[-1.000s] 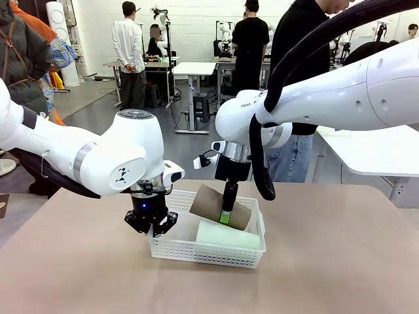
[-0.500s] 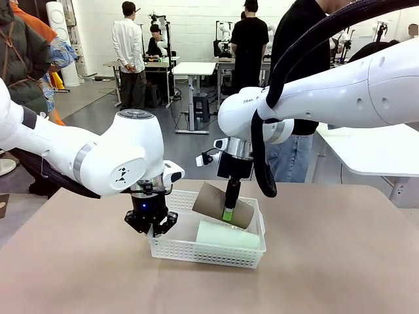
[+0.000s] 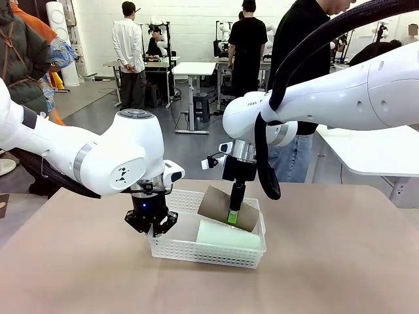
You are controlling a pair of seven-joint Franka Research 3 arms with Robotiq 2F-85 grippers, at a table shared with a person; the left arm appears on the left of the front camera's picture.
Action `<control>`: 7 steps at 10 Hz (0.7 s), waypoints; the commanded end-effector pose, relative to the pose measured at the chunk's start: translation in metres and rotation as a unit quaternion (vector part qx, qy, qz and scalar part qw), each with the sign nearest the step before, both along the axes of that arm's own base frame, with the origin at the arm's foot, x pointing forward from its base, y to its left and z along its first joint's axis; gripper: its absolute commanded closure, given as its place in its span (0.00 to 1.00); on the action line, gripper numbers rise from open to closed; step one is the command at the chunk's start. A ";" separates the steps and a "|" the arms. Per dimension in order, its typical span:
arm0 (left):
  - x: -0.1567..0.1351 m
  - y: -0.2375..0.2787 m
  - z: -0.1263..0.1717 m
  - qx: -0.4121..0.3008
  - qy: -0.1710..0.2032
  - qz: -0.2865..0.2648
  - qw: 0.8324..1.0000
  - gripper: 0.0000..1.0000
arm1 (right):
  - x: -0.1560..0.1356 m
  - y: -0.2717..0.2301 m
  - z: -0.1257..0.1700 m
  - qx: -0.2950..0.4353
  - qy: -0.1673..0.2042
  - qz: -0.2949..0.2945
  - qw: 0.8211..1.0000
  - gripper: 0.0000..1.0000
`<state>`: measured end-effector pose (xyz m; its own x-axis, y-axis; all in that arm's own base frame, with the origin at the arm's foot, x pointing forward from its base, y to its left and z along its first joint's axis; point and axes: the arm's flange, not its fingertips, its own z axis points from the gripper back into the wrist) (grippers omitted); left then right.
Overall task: Clean and organize the cups into the basket.
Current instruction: Pick up the Reusable plastic cup from the right side of the table and stack it inside the Organizing basket in the center of the table.
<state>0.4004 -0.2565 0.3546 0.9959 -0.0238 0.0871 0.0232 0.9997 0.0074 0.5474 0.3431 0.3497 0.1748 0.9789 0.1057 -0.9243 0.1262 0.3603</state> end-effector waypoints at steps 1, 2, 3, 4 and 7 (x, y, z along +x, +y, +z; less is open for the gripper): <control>-0.001 0.001 0.001 0.000 -0.005 0.002 1.000 1.00 | 0.001 -0.005 -0.003 -0.003 0.015 -0.008 1.000 0.00; -0.001 0.001 0.001 0.000 -0.005 0.002 1.000 1.00 | 0.001 -0.004 -0.003 -0.004 0.016 -0.005 1.000 0.00; -0.001 0.001 0.001 0.000 -0.005 0.002 1.000 1.00 | 0.001 -0.003 -0.003 -0.005 0.015 -0.004 1.000 0.00; -0.001 0.001 0.001 0.000 -0.005 0.002 1.000 1.00 | 0.001 -0.003 -0.002 -0.005 0.014 -0.003 1.000 0.00; -0.001 0.001 0.001 0.000 -0.005 0.002 1.000 1.00 | -0.004 -0.005 0.004 -0.006 0.005 -0.004 1.000 0.00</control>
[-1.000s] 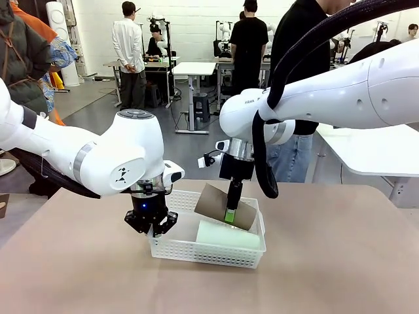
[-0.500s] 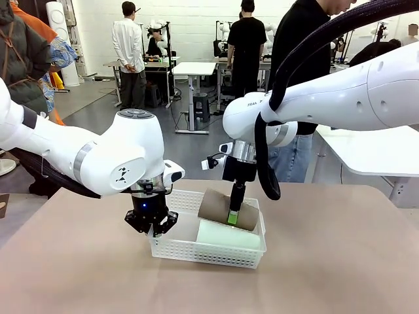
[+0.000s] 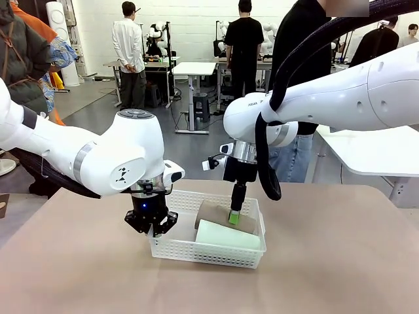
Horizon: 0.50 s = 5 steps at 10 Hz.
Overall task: Clean and organize the cups into the basket.
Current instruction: Pick up the Reusable plastic cup from the right side of the table and stack it inside the Organizing basket in the center of the table.
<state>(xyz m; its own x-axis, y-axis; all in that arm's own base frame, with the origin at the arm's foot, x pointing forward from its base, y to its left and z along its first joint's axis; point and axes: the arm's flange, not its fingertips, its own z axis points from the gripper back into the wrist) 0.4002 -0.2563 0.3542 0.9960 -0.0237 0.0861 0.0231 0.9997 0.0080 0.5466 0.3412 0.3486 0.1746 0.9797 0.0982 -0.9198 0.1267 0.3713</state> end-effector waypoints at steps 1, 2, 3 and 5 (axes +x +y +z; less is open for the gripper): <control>-0.001 0.000 0.001 0.000 -0.005 0.002 1.000 1.00 | -0.008 -0.006 0.009 -0.019 -0.005 -0.009 1.000 0.00; -0.001 0.000 0.001 0.000 -0.005 0.002 1.000 1.00 | -0.018 -0.011 0.017 -0.041 -0.010 -0.009 0.999 0.00; -0.001 0.000 0.001 0.000 -0.005 0.002 1.000 1.00 | -0.035 -0.026 0.033 -0.032 -0.040 -0.021 0.998 0.00; -0.001 0.000 0.001 0.000 -0.005 0.002 1.000 1.00 | -0.075 -0.078 0.059 0.055 -0.093 -0.025 0.994 0.00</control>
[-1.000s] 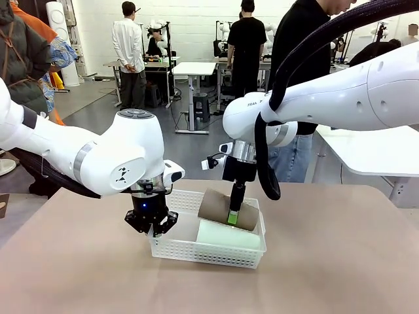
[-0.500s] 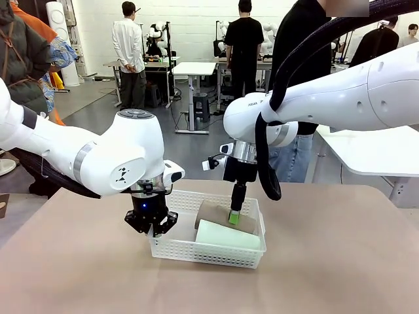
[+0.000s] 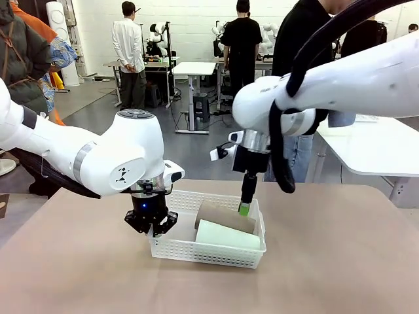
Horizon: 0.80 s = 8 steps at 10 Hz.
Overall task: Clean and organize the cups into the basket.
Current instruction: Pick up the Reusable plastic cup from the right side of the table and stack it inside the Organizing basket in the center of the table.
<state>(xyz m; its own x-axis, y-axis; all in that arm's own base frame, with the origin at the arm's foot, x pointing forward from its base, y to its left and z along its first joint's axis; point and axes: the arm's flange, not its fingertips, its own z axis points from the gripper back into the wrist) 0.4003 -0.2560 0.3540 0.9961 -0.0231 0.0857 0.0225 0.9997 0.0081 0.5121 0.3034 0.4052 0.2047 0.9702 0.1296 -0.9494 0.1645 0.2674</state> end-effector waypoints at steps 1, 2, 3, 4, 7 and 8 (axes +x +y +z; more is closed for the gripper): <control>-0.001 0.000 0.001 0.000 -0.005 0.001 1.000 1.00 | -0.060 -0.069 0.006 0.086 -0.065 -0.002 0.994 0.00; -0.001 0.000 0.001 0.000 -0.005 0.001 1.000 1.00 | -0.078 -0.102 0.005 0.139 -0.084 0.009 0.987 0.00; -0.001 0.000 0.001 0.000 -0.005 0.001 1.000 1.00 | -0.090 -0.131 0.000 0.178 -0.092 0.012 0.980 0.00; -0.001 0.000 0.001 0.000 -0.005 0.001 1.000 1.00 | -0.102 -0.158 -0.005 0.225 -0.109 0.015 0.968 0.00; -0.001 0.000 0.001 0.000 -0.005 0.001 1.000 1.00 | -0.126 -0.218 -0.018 0.299 -0.151 0.008 0.942 0.00; -0.001 0.000 0.001 0.000 -0.005 0.001 1.000 1.00 | -0.120 -0.221 -0.023 0.298 -0.132 -0.002 0.945 0.00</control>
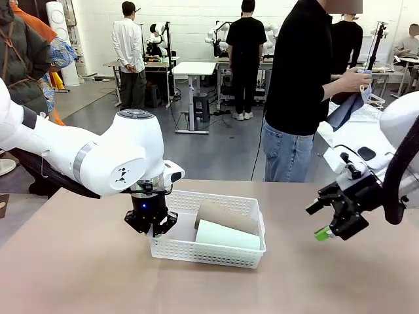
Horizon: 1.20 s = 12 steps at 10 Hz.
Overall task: Clean and organize the cups into the basket.
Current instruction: Pick up the Reusable plastic cup from the right side of the table and stack it inside the Organizing basket in the center of the table.
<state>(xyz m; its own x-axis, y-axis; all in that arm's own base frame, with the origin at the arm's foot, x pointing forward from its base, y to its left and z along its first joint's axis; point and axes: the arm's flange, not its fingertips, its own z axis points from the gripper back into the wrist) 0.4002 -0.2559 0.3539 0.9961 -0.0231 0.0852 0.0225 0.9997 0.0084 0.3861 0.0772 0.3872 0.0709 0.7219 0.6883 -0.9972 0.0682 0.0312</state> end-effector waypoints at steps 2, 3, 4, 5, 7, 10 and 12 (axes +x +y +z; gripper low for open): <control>-0.001 0.000 0.001 0.000 -0.005 0.001 1.000 1.00 | 0.004 0.010 0.006 -0.013 -0.005 0.001 1.000 0.00; -0.001 0.000 0.001 0.000 -0.005 0.001 1.000 1.00 | 0.004 0.010 0.006 -0.013 -0.005 0.001 1.000 0.00; -0.001 0.000 0.001 0.000 -0.005 0.001 1.000 1.00 | 0.004 0.010 0.006 -0.013 -0.005 0.001 1.000 0.00; -0.001 0.000 0.001 0.000 -0.005 0.001 1.000 1.00 | 0.004 0.010 0.006 -0.013 -0.005 0.001 1.000 0.00; -0.001 0.000 0.001 0.000 -0.005 0.001 1.000 1.00 | 0.004 0.010 0.006 -0.013 -0.005 0.001 1.000 0.00; -0.001 0.000 0.001 0.000 -0.005 0.001 1.000 1.00 | -0.009 -0.042 0.001 0.074 -0.057 -0.060 0.994 0.00; -0.001 0.000 0.001 0.000 -0.005 0.001 1.000 1.00 | -0.019 -0.091 -0.019 0.195 -0.068 -0.095 0.974 0.00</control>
<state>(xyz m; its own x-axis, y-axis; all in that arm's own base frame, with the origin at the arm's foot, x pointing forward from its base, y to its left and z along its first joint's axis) 0.4003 -0.2558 0.3540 0.9961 -0.0228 0.0853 0.0221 0.9997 0.0083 0.3897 0.0001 0.3970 0.1142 0.5120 0.8513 -0.9642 0.2634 -0.0291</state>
